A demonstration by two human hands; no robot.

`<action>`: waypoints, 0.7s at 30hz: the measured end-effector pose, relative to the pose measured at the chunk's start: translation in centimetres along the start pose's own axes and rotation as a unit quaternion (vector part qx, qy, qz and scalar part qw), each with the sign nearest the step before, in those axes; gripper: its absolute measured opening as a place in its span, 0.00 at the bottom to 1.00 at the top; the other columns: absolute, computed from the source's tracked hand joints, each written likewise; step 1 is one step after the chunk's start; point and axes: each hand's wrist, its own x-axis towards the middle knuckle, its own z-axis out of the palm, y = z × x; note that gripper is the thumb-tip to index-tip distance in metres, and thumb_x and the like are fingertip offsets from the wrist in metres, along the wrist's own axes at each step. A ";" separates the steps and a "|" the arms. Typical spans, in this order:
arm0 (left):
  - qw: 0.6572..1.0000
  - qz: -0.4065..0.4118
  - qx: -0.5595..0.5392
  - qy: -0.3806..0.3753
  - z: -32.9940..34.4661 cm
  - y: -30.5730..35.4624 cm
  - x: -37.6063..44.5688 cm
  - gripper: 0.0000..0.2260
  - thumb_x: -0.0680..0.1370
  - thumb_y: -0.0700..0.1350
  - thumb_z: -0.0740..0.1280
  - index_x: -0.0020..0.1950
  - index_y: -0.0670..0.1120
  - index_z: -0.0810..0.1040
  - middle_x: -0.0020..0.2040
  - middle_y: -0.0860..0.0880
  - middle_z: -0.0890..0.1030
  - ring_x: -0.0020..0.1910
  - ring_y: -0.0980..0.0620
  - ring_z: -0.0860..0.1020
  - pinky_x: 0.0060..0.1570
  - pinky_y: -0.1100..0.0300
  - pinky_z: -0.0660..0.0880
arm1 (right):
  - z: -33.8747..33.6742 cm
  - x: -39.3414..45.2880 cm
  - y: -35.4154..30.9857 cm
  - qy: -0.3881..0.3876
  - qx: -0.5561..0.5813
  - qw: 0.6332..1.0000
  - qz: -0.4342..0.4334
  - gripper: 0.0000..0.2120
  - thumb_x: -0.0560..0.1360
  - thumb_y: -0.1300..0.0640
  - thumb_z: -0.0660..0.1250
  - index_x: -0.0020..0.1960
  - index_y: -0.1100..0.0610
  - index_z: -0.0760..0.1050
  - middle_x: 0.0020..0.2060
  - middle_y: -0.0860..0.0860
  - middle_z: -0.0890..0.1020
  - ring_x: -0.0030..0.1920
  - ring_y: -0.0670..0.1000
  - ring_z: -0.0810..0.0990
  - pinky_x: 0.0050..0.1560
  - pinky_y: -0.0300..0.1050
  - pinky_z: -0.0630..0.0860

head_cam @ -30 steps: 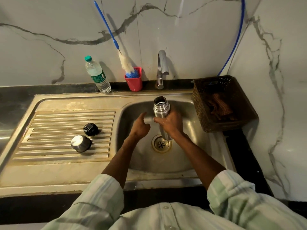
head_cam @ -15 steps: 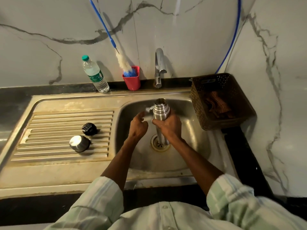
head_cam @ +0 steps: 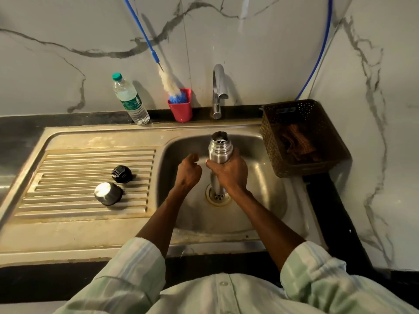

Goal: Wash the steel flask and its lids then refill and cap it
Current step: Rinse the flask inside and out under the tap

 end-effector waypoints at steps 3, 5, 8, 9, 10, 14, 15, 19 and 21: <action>1.000 -0.004 -0.006 0.009 0.1 -0.1 0.0 0.21 0.76 0.32 0.60 0.68 0.41 0.75 0.64 0.42 0.79 0.64 0.44 0.76 0.63 0.55 0.73 | 0.1 0.2 -0.1 -0.043 -0.045 0.998 0.011 0.33 0.61 0.45 0.79 0.63 0.52 0.73 0.53 0.49 0.83 0.52 0.52 0.82 0.51 0.45 0.77; 1.000 0.001 -0.004 0.006 0.0 0.1 0.0 0.21 0.76 0.31 0.60 0.69 0.41 0.75 0.65 0.42 0.79 0.66 0.45 0.76 0.66 0.52 0.73 | 0.3 -0.1 0.0 -0.028 -0.055 0.998 0.016 0.32 0.62 0.46 0.79 0.62 0.53 0.73 0.52 0.49 0.83 0.51 0.51 0.81 0.49 0.43 0.75; 1.000 0.006 -0.012 0.023 -0.3 0.1 0.4 0.21 0.76 0.31 0.60 0.68 0.41 0.76 0.65 0.43 0.79 0.66 0.46 0.76 0.67 0.53 0.72 | 0.5 -0.1 -0.2 -0.007 -0.003 1.000 -0.004 0.33 0.62 0.46 0.79 0.63 0.52 0.72 0.53 0.49 0.83 0.51 0.50 0.81 0.51 0.44 0.76; 1.000 0.002 -0.009 0.022 -0.4 0.2 0.3 0.21 0.76 0.31 0.60 0.68 0.41 0.76 0.65 0.43 0.79 0.66 0.46 0.76 0.67 0.53 0.72 | 0.4 0.1 -0.2 -0.029 -0.027 0.999 0.004 0.33 0.62 0.46 0.79 0.63 0.52 0.73 0.54 0.49 0.83 0.52 0.51 0.81 0.51 0.44 0.76; 1.000 -0.001 -0.006 0.017 -0.3 0.2 0.3 0.21 0.76 0.32 0.60 0.68 0.41 0.76 0.65 0.43 0.79 0.66 0.46 0.76 0.67 0.53 0.72 | 0.4 0.3 -0.1 -0.048 -0.060 0.997 0.015 0.32 0.62 0.46 0.79 0.63 0.52 0.73 0.54 0.50 0.83 0.52 0.52 0.81 0.51 0.44 0.75; 1.000 -0.006 -0.003 0.007 -0.4 0.3 0.4 0.21 0.77 0.31 0.60 0.69 0.41 0.75 0.65 0.43 0.79 0.66 0.46 0.75 0.66 0.54 0.71 | 0.4 0.2 -0.2 -0.016 -0.022 0.999 0.020 0.30 0.62 0.44 0.78 0.61 0.52 0.75 0.49 0.48 0.83 0.48 0.50 0.82 0.49 0.43 0.77; 1.000 -0.009 -0.005 0.013 -0.3 0.4 0.4 0.21 0.77 0.31 0.60 0.69 0.41 0.76 0.65 0.43 0.79 0.66 0.46 0.76 0.66 0.55 0.71 | 0.4 0.1 -0.1 -0.025 -0.028 0.999 0.026 0.30 0.62 0.44 0.78 0.60 0.52 0.75 0.49 0.48 0.83 0.48 0.50 0.82 0.49 0.43 0.77; 1.000 -0.008 -0.014 0.008 -0.1 0.7 0.6 0.21 0.76 0.31 0.60 0.68 0.41 0.76 0.65 0.43 0.79 0.66 0.46 0.76 0.67 0.53 0.72 | 0.4 0.1 0.1 -0.025 -0.058 0.998 0.023 0.31 0.62 0.45 0.79 0.61 0.52 0.74 0.52 0.49 0.83 0.50 0.51 0.81 0.50 0.44 0.76; 1.000 -0.006 -0.020 0.022 -0.3 0.7 0.8 0.21 0.76 0.31 0.60 0.68 0.41 0.76 0.65 0.43 0.79 0.65 0.46 0.76 0.67 0.52 0.72 | 0.2 0.1 0.0 -0.013 -0.028 0.999 0.013 0.32 0.62 0.46 0.79 0.62 0.53 0.73 0.53 0.48 0.83 0.50 0.49 0.81 0.50 0.43 0.75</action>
